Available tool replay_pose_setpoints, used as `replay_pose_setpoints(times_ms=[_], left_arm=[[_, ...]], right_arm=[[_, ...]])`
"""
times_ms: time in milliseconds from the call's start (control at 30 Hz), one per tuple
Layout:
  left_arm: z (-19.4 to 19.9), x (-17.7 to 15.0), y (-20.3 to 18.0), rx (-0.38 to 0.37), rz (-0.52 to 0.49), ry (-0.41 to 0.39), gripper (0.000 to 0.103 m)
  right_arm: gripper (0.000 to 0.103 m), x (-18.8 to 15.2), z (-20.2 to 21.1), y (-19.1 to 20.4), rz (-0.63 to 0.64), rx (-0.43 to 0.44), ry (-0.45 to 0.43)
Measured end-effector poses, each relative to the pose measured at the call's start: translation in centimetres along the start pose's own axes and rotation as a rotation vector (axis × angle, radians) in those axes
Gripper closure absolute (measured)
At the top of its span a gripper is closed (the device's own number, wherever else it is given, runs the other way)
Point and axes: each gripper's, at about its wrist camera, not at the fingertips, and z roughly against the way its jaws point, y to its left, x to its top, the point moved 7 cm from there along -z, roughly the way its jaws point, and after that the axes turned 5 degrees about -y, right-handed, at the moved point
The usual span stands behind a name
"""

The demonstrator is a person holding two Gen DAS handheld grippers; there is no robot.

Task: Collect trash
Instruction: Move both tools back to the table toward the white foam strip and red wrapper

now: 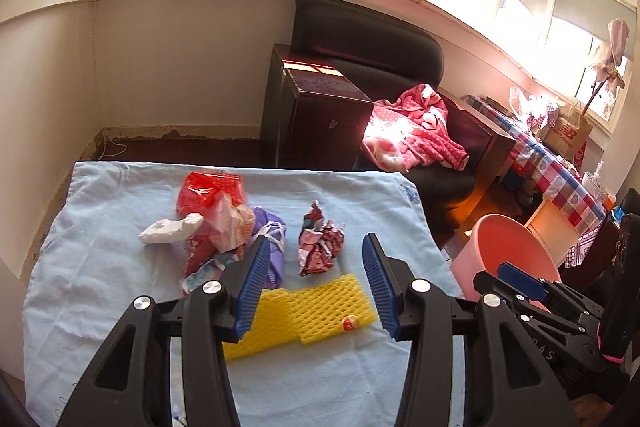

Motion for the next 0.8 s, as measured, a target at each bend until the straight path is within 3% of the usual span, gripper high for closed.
replay_pose_setpoints(times_ms=[200, 367, 800], left_arm=[[0.0, -0.2, 5.4, 0.094, 0.041, 0.000, 0.057], [-1.1, -0.3, 8.4, 0.137, 0.037, 0.008, 0.067], [-6.3, -0.3, 8.7, 0.113, -0.106, 0.065, 0.072]], right_arm=[[0.060, 0.0, -2.0, 2.6, 0.016, 0.060, 0.046], [0.060, 0.2, -3.5, 4.8, 0.034, 0.113, 0.081], [0.060, 0.5, -7.1, 7.5, 0.023, 0.189, 0.167]])
